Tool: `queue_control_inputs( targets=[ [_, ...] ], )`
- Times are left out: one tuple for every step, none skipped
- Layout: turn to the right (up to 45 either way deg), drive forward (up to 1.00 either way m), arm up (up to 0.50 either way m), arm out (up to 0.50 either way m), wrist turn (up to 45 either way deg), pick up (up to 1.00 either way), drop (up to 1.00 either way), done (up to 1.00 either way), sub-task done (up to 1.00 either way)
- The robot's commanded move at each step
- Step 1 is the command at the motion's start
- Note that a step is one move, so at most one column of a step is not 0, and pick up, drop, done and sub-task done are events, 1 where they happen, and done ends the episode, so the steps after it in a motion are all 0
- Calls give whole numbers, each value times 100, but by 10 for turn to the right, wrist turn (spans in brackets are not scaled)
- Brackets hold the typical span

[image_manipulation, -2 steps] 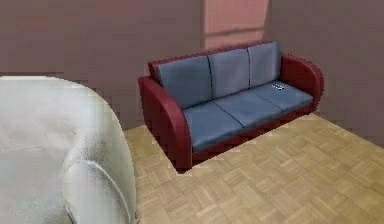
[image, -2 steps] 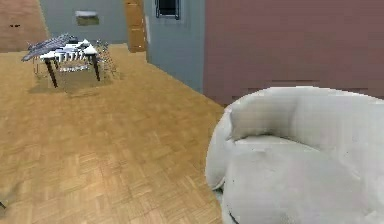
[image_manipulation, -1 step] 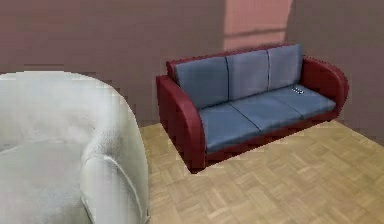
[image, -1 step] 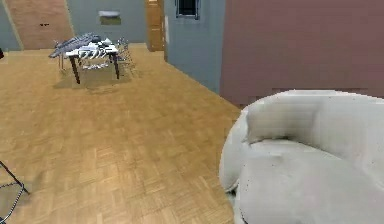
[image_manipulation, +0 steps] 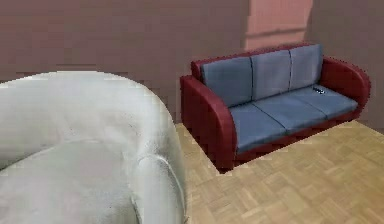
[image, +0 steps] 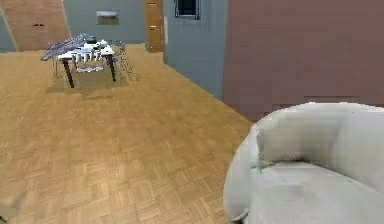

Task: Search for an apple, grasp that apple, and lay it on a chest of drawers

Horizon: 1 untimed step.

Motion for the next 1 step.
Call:
queue_control_inputs(
  targets=[
    [-300, 0, 0, 0, 0, 0, 0, 0, 0]
  ],
)
